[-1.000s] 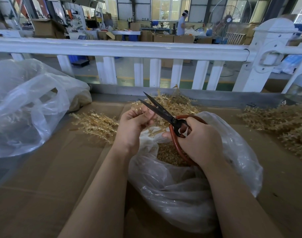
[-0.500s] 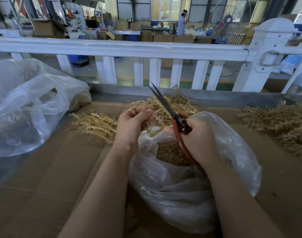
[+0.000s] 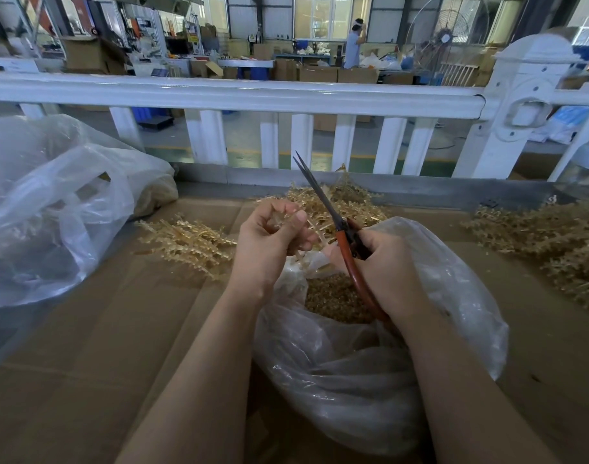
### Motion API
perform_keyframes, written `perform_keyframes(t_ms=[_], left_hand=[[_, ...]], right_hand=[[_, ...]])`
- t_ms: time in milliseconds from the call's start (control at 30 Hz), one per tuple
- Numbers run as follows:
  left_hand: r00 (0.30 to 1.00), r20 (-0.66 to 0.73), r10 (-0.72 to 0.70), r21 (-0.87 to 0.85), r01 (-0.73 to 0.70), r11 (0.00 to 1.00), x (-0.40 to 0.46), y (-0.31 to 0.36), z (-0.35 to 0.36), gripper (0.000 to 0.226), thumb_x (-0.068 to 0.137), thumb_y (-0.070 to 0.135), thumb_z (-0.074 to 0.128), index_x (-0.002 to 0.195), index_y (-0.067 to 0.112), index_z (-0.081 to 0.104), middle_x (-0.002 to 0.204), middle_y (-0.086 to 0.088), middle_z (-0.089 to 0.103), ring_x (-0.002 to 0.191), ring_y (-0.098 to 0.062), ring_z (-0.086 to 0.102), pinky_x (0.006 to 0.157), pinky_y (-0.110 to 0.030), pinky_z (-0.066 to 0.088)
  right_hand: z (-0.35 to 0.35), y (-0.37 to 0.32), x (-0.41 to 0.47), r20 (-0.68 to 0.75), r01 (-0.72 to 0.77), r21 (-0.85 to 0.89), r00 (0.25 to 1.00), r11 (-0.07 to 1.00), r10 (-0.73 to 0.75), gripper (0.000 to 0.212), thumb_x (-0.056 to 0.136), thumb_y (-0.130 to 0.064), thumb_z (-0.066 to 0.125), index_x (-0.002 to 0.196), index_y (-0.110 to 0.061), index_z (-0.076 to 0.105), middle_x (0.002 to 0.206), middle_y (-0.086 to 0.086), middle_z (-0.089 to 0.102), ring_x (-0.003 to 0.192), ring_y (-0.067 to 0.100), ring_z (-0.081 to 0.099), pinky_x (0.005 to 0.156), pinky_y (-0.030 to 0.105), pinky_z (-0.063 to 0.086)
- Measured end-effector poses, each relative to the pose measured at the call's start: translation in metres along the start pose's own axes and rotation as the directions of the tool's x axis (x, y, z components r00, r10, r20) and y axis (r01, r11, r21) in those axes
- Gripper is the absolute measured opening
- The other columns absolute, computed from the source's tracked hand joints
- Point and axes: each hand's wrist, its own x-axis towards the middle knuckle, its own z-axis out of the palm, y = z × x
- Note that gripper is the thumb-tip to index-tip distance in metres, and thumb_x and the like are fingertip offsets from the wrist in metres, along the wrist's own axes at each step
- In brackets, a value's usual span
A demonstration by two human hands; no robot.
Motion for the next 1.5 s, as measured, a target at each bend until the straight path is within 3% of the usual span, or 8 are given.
perform_keyframes(t_ms=[233,367,467,567,733,1000,1167,1500], left_hand=[[0.999,-0.004,0.052,0.026,-0.052,0.998,0.0,-0.001,0.002,0.012,0.095,0.006,0.061,0.097,-0.006,0.063,0.072,-0.009,0.067,0.065,-0.015,0.064,0.065,-0.024,0.055],[0.994,-0.077,0.079,0.065,-0.074,0.995,0.0,0.0,0.005,0.014,0.095,0.005,0.061,0.082,0.007,0.065,0.066,0.001,0.063,0.061,-0.008,0.059,0.062,-0.02,0.051],[0.987,-0.129,0.093,0.049,-0.088,0.995,0.0,0.0,0.006,0.022,0.095,0.006,0.06,0.075,0.015,0.063,0.063,0.005,0.059,0.058,-0.006,0.055,0.06,-0.019,0.049],[0.984,-0.135,0.112,0.01,-0.111,0.994,0.001,0.001,0.005,0.021,0.096,0.005,0.058,0.077,0.013,0.061,0.065,0.004,0.056,0.059,-0.005,0.051,0.06,-0.018,0.047],[0.988,-0.099,0.117,0.009,-0.116,0.993,0.002,0.0,0.005,0.027,0.094,0.001,0.054,0.073,0.016,0.059,0.065,0.002,0.054,0.063,-0.008,0.049,0.063,-0.018,0.047],[0.992,-0.013,0.123,0.047,-0.122,0.991,0.001,0.0,0.003,0.014,0.097,0.004,0.052,0.089,0.006,0.063,0.078,-0.007,0.055,0.069,-0.009,0.05,0.07,-0.02,0.047],[0.991,0.014,0.132,0.029,-0.132,0.991,0.0,0.002,0.002,0.031,0.097,0.007,0.052,0.075,0.025,0.065,0.082,-0.011,0.055,0.072,-0.01,0.052,0.072,-0.021,0.049],[0.993,0.033,0.115,0.009,-0.115,0.993,-0.002,0.007,0.006,0.047,0.1,0.007,0.05,0.068,0.037,0.068,0.07,0.014,0.061,0.069,-0.002,0.054,0.071,-0.019,0.048]], right_hand=[[0.002,0.001,0.001,-0.024,-0.012,-0.083,1.0,0.996,0.011,0.011,0.085,-0.036,0.079,0.079,-0.032,0.07,0.074,-0.018,0.072,0.069,0.005,0.069,0.072,0.04,0.061],[0.002,-0.002,-0.001,-0.038,-0.022,-0.112,0.999,0.994,0.018,0.038,0.064,-0.076,0.068,0.082,-0.042,0.065,0.081,-0.03,0.069,0.077,-0.002,0.067,0.071,0.029,0.057],[0.002,-0.003,-0.003,-0.038,0.007,-0.215,0.999,0.977,-0.016,0.053,0.058,-0.089,0.056,0.081,-0.042,0.062,0.083,-0.036,0.065,0.08,-0.011,0.061,0.062,0.018,0.046],[0.003,-0.001,-0.005,-0.033,0.029,-0.297,0.999,0.954,-0.041,0.061,0.06,-0.09,0.054,0.086,-0.036,0.064,0.075,-0.024,0.066,0.073,-0.006,0.06,0.061,0.019,0.043],[0.001,-0.001,-0.005,-0.016,0.061,-0.364,0.997,0.929,-0.072,0.058,0.07,-0.084,0.059,0.098,-0.033,0.064,0.081,-0.023,0.063,0.078,-0.005,0.057,0.065,0.021,0.046],[0.0,-0.004,-0.008,-0.059,0.087,-0.43,0.991,0.899,-0.124,0.053,0.07,-0.081,0.064,0.081,-0.029,0.061,0.067,-0.016,0.06,0.065,0.0,0.056,0.056,0.018,0.041],[0.0,-0.006,-0.009,-0.061,0.117,-0.433,0.986,0.894,-0.158,0.054,0.069,-0.081,0.062,0.068,-0.028,0.055,0.058,-0.013,0.056,0.057,0.002,0.053,0.051,0.017,0.032],[0.0,-0.005,-0.009,-0.059,0.14,-0.346,0.984,0.928,-0.17,0.059,0.064,-0.085,0.057,0.068,-0.026,0.059,0.06,-0.012,0.059,0.059,0.003,0.056,0.053,0.014,0.035]])
